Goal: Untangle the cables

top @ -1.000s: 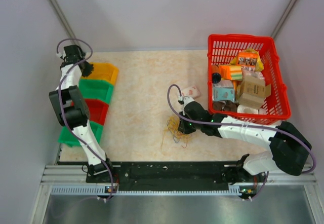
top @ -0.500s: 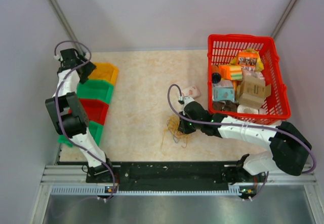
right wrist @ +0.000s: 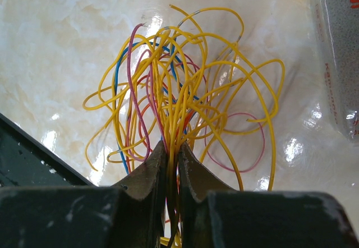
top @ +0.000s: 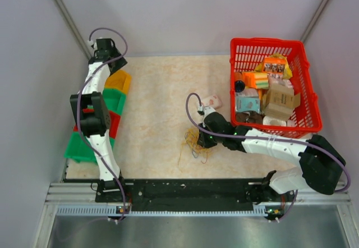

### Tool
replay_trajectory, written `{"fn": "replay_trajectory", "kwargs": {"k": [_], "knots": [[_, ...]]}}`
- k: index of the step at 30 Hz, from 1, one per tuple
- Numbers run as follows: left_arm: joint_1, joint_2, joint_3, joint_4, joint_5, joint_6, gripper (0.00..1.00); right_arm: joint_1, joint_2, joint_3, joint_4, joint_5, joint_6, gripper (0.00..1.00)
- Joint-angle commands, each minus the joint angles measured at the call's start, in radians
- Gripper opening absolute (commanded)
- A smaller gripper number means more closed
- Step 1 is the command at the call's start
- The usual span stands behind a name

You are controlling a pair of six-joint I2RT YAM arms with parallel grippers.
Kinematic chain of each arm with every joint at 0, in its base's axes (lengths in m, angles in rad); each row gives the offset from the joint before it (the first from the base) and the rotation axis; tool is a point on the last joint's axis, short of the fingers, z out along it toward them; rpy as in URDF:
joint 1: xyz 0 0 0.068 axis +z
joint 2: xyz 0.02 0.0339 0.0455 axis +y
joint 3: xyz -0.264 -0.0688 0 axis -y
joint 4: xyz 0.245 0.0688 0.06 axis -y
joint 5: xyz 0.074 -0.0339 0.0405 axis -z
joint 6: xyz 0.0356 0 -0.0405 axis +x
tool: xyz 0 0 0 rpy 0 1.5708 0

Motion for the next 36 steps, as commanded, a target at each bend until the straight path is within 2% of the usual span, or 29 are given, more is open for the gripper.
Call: {"fn": "replay_trajectory", "kwargs": {"k": [1, 10, 23, 33, 36], "knots": [[0.006, 0.067, 0.082, -0.016, -0.077, 0.004, 0.65, -0.008, -0.012, 0.049, 0.017, 0.012, 0.003, 0.02], [0.006, 0.121, 0.090, 0.045, -0.034, -0.028, 0.45, -0.015, -0.003, 0.051, 0.013, 0.009, -0.001, 0.02], [0.012, 0.159, 0.101, 0.076, -0.041, -0.022, 0.31, -0.018, 0.021, 0.060, 0.014, 0.000, -0.002, 0.02], [0.010, 0.193, 0.145, 0.028, -0.063, -0.002, 0.26, -0.020, 0.021, 0.057, 0.014, -0.002, -0.002, 0.02], [0.012, 0.189, 0.138, 0.023, -0.081, 0.004, 0.19, -0.020, 0.021, 0.056, 0.019, 0.000, -0.001, 0.02]]}}
